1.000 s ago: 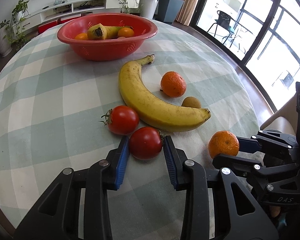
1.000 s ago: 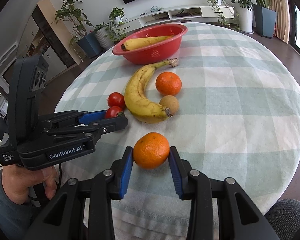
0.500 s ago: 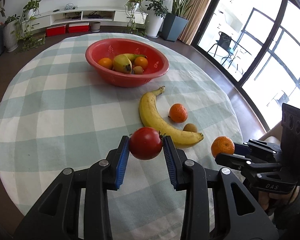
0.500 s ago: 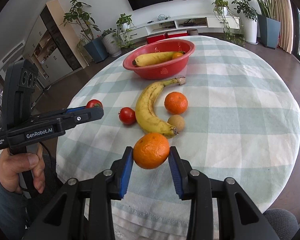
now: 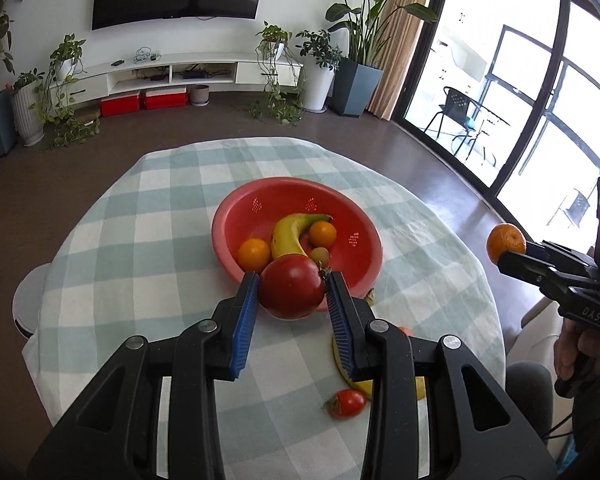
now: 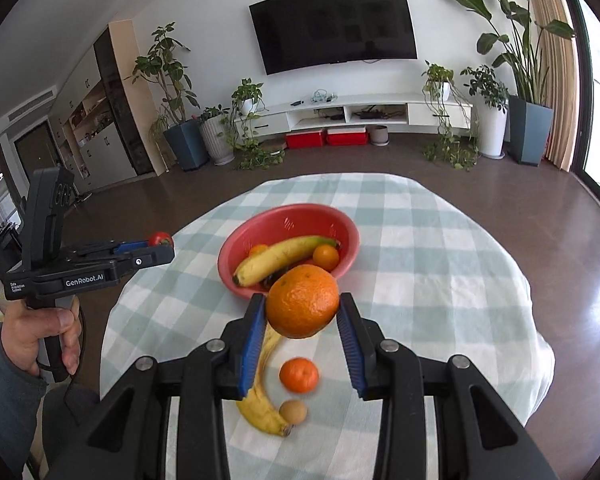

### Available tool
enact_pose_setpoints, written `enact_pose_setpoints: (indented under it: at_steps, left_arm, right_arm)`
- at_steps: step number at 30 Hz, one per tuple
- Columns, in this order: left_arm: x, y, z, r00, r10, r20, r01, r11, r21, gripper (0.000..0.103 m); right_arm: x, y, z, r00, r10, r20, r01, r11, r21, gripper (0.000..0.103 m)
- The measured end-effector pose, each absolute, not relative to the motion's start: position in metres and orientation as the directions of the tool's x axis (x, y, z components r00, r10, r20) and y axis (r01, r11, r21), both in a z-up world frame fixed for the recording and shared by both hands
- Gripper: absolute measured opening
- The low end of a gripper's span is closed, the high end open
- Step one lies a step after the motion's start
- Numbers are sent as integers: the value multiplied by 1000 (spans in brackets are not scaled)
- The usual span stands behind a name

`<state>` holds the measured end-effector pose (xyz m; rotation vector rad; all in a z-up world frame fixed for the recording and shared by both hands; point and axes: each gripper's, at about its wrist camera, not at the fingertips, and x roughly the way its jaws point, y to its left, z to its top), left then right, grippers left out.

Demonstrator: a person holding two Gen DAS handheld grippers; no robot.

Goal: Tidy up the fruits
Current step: 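Lift the tomato with the left tool while the right tool carries the tangerine over the bowl, then lower tomato and tangerine into the red bowl and open both tools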

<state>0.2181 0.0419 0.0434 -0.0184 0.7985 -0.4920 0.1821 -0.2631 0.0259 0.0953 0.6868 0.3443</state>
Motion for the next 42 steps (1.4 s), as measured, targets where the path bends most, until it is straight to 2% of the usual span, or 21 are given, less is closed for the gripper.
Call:
enact_pose_setpoints:
  at_steps: [6,17,26,35,37,42]
  left_arm:
    - [270,20,39,580,-405,-707,434,888,-152,32]
    - [332,-13,-13,525,-371,-766,462,880,-110,32]
    - [347,-20,-44,496,-359,-790,450,885,-120,33]
    - [350,-18,-47,502,-364,-785,438,889,-132,34]
    - [351,-18,-48,504,-360,-785,434,892,-130,38]
    - [351,-16,-47,507,-360,-783,429,893,-134,41]
  right_arm:
    - [242,-240,21,693,350,-630,-317,933,169,39]
    - [308,-205,-33,599,326,-731,-348,928,129,39]
    - [327,-197,-60,559,294,-775,-345,933,105,39]
    - [335,-198,-80,534,270,-801,-325,940,100,39]
    - [334,-198,-81,538,268,-799,-326,941,96,39]
    - [333,-197,-81,542,267,-797,-328,940,92,39]
